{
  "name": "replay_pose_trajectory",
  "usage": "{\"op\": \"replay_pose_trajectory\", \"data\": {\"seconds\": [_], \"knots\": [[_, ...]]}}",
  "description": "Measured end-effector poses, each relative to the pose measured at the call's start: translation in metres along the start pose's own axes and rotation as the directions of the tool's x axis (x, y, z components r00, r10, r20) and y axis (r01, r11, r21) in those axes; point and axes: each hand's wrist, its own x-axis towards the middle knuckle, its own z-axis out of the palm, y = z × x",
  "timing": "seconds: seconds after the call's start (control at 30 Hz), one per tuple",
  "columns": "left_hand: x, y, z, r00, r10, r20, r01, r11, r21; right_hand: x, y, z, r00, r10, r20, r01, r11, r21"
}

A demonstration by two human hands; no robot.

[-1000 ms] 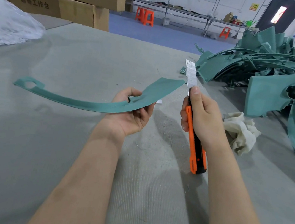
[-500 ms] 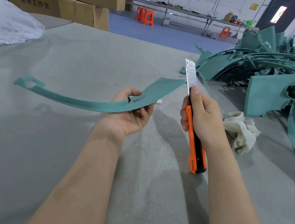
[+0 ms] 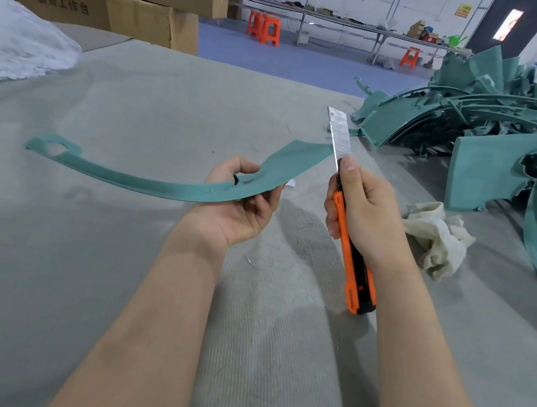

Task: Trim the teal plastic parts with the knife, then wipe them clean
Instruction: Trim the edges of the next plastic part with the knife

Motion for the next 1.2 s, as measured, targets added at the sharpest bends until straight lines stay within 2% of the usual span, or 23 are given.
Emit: {"op": "replay_pose_trajectory", "data": {"seconds": [0.57, 1.2], "knots": [[0.0013, 0.0005, -0.0026, 1.000, -0.020, 0.010, 0.020, 1.000, -0.013, 0.0012, 0.0017, -0.0008, 0.999, -0.029, -0.035, 0.027, 0.998, -0.058], [0.0033, -0.0025, -0.0036, 0.997, -0.040, 0.073, 0.043, 0.998, -0.043, -0.0009, -0.0008, 0.0034, 0.998, -0.008, 0.063, 0.011, 0.999, -0.039]]}}
